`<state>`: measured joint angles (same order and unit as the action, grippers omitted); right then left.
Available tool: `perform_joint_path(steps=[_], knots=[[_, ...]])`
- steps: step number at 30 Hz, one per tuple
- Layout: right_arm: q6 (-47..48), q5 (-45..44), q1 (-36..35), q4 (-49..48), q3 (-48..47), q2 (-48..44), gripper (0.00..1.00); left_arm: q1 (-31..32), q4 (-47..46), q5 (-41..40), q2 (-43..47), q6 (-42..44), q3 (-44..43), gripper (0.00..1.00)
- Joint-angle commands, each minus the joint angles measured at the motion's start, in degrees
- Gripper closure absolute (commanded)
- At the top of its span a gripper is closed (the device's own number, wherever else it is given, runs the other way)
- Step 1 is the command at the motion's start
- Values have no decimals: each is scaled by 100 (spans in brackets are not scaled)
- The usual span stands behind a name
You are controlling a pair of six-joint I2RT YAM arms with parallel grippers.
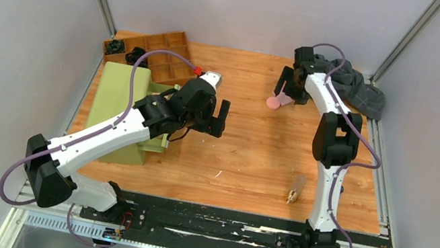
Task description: Organize the makeup
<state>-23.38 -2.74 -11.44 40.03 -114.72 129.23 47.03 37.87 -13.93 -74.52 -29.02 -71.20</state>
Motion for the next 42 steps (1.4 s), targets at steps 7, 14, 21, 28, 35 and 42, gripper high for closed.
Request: perform_joint_path(steps=[7,14,21,28,35,42], knots=[[-831,910,-125,-77,-375,819,28,26,-19,-94,-282,68,-42,1],[-738,1115,-346,-177,-526,995,30,26,47,-310,-201,225,7,2],[-431,1083,-673,-88,-729,1161,30,26,232,-573,-155,153,24,2],[-334,1923,-1301,-341,-362,877,32,-17,299,-885,284,81,248,2],[22,1691,-1453,-452,48,115,31,-27,415,-1025,609,32,369,2],[86,399,-396,-439,638,-567,22,-27,196,-879,730,28,578,2]])
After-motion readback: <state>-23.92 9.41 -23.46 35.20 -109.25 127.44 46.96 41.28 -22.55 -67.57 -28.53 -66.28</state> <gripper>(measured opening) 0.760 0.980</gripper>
